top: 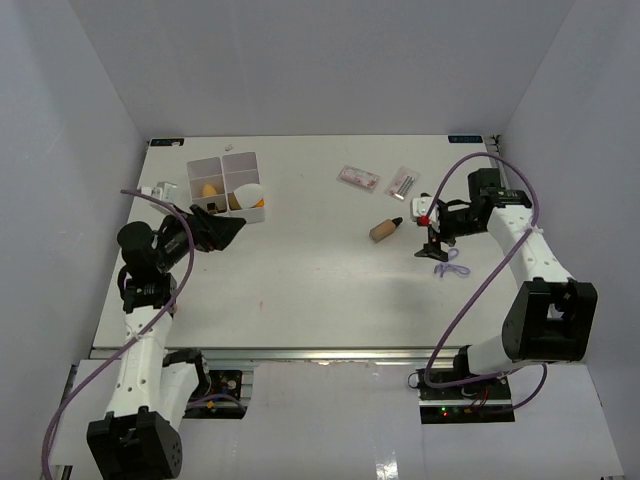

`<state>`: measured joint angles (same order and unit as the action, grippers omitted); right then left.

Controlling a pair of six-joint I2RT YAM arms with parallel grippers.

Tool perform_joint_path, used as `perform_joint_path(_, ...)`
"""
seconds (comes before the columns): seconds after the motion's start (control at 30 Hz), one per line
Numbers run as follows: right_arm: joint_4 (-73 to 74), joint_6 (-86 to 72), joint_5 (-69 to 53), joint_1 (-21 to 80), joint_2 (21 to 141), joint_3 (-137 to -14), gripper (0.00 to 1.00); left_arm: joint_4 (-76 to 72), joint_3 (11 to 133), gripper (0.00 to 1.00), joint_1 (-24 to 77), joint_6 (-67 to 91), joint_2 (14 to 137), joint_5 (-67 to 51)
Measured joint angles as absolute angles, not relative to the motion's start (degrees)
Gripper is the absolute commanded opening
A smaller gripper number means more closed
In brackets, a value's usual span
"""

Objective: Organize the makeup

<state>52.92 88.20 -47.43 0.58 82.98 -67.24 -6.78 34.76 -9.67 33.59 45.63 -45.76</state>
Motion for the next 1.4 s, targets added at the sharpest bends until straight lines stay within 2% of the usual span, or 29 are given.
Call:
perform_joint_path(0.13,54.0,96.9,-43.2,5.6,84.2,-66.4,0.95,-5.5,34.5,0.98,-3.2,29.4,47.3,-46.7)
perform_joint_path(0.33,51.7,99.5,-37.9,12.2,91.0,-67.9,1.00,-0.8,34.5,0.98,2.0,24.7,50.6,-47.2)
perform_joint_path(0.47,50.3,99.2,-35.2,14.6,97.6,-72.8,0.94,1.0,34.5,0.98,2.3,23.3,51.2,-47.2)
perform_joint_path(0.87,45.1,95.8,-27.7,16.4,110.5,-83.7,0.86,2.0,34.5,0.98,2.3,21.9,51.8,-47.4)
perform_joint_path(1.1,44.0,93.6,-24.8,16.4,117.1,-89.0,0.78,2.1,34.5,0.98,2.3,21.5,52.1,-48.6)
perform_joint_path(1.27,44.1,93.0,-23.4,16.4,119.3,-89.5,0.63,2.1,34.5,0.98,2.3,21.4,52.1,-49.3)
perform_joint_path(1.4,46.2,92.7,-22.4,16.4,120.2,-91.6,0.36,2.0,34.5,0.98,2.3,21.1,52.0,-49.6)
